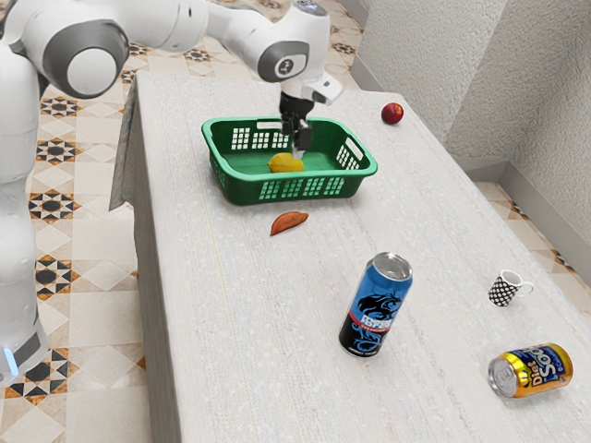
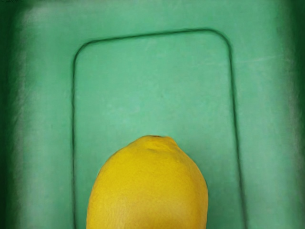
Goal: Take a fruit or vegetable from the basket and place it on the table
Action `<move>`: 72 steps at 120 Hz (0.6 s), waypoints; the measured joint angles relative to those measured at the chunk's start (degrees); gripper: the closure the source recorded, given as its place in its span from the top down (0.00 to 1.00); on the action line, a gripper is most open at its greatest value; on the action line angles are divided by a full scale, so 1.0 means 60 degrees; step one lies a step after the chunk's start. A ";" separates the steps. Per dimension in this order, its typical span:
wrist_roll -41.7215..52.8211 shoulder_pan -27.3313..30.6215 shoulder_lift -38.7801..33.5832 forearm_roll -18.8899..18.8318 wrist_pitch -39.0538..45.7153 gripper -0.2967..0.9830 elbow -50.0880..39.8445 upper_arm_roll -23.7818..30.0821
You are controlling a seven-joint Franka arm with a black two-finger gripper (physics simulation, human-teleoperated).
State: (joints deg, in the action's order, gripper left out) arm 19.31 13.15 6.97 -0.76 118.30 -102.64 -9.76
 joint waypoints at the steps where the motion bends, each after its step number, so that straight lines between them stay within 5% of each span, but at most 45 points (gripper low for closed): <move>1: 0.0018 0.0000 0.0009 0.0005 0.0023 0.77 -0.0005 0.0000; 72: 0.0832 0.0207 0.0410 0.0377 0.0904 0.77 -0.0518 0.0043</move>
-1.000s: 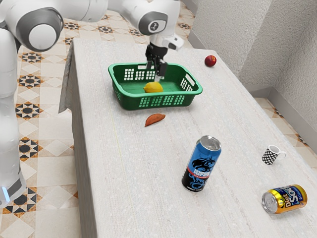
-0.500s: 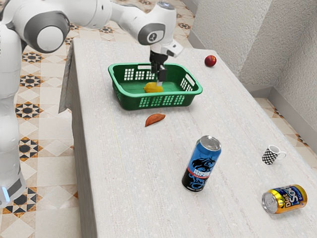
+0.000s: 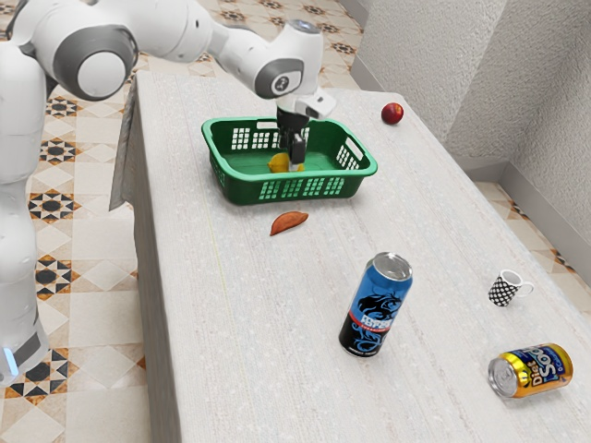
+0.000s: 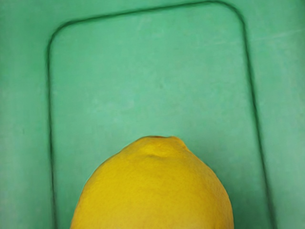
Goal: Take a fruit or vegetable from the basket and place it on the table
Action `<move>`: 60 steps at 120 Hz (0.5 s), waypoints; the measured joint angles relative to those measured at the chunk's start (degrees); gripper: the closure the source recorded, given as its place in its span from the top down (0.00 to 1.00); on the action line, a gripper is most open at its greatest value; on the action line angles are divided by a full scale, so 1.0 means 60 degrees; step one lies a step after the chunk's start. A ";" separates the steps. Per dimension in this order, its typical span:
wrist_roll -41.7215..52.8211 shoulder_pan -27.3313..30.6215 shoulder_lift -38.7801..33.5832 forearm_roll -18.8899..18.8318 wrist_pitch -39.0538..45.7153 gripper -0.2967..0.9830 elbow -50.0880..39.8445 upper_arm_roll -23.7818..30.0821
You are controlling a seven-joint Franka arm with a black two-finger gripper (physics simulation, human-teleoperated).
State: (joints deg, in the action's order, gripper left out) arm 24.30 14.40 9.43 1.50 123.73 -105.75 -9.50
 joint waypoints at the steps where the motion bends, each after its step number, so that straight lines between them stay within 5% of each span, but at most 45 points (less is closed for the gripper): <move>1: 0.0007 0.0000 0.0009 0.0006 0.0004 0.77 -0.0002 0.0000; 60: 0.0280 0.0017 0.0161 0.0162 0.0374 0.77 -0.0146 -0.0003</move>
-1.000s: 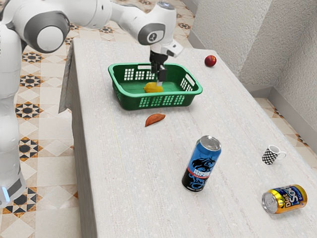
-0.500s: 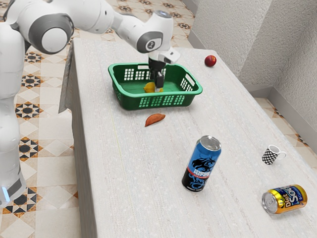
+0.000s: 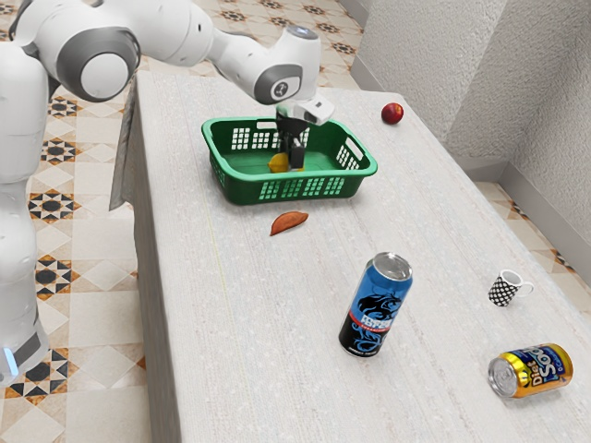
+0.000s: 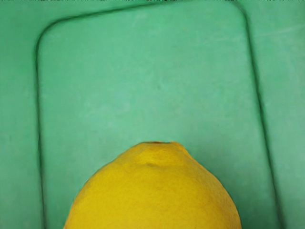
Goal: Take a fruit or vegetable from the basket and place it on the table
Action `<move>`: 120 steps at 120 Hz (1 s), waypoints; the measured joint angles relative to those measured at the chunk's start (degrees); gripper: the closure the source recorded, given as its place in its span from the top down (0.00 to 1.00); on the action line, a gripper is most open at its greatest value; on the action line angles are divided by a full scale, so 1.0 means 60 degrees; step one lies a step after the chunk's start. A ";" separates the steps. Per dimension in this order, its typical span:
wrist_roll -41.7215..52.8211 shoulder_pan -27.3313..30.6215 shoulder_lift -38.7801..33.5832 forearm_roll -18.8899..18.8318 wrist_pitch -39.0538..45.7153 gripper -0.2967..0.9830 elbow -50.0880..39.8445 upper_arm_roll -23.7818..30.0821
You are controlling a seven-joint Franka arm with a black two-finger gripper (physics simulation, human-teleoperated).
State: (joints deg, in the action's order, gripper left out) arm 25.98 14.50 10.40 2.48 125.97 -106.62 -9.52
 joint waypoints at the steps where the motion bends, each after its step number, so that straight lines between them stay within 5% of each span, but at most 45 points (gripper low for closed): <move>1: 0.0003 0.0000 0.0007 0.0001 0.0005 0.77 0.0002 0.0001; 45: 0.0098 0.0013 0.0241 0.0107 0.0291 0.77 -0.0014 0.0004; 68: 0.0101 0.0003 0.0250 0.0202 0.0361 0.47 -0.0016 0.0004; 98: -0.0061 -0.0049 -0.0617 -0.0239 0.0017 0.42 0.0585 0.0099; 120: -0.0195 0.0172 -0.1258 -0.0963 -0.0793 0.40 0.1786 0.1620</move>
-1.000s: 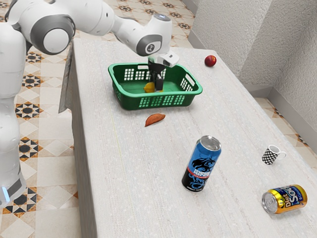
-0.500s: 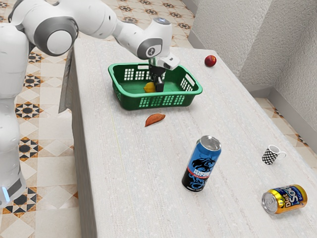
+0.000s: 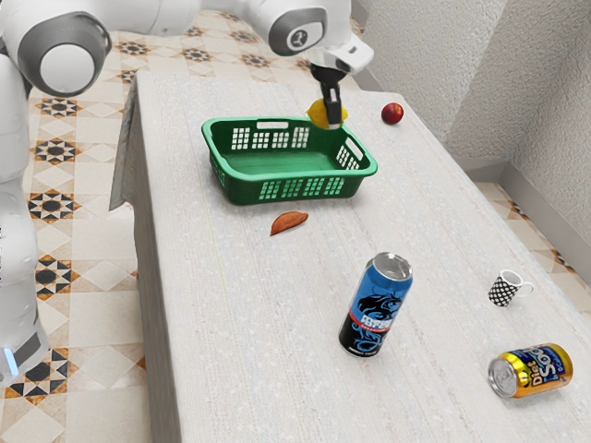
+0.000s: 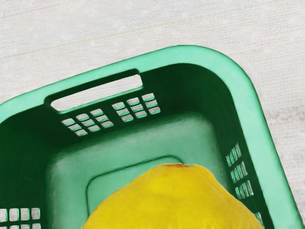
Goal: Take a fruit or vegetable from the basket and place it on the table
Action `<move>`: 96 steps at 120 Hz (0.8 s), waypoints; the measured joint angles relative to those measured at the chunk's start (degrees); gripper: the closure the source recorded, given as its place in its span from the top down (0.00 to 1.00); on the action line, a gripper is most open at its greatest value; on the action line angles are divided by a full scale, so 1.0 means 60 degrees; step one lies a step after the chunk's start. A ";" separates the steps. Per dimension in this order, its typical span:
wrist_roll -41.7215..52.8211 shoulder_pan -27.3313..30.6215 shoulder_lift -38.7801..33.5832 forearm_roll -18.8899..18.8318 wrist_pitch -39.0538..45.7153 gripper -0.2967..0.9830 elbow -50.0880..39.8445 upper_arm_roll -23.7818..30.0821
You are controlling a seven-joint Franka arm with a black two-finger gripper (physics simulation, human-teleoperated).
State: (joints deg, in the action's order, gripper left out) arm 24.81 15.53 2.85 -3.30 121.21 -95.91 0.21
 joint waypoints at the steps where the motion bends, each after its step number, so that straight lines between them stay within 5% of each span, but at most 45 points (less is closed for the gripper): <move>1: -0.0013 0.0043 0.0008 -0.0053 -0.0022 0.40 0.0065 0.0159; 24: -0.0334 -0.0803 0.1316 -0.0963 -0.0345 0.37 0.1819 0.2703; 74: -0.0930 -0.0274 0.3089 -0.1282 -0.0489 0.31 0.2103 0.2832; 96: -0.0888 -0.0271 0.3303 -0.0915 -0.0564 0.63 0.2121 0.2762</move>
State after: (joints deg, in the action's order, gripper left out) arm 19.48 13.91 22.66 -8.79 117.83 -83.19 16.78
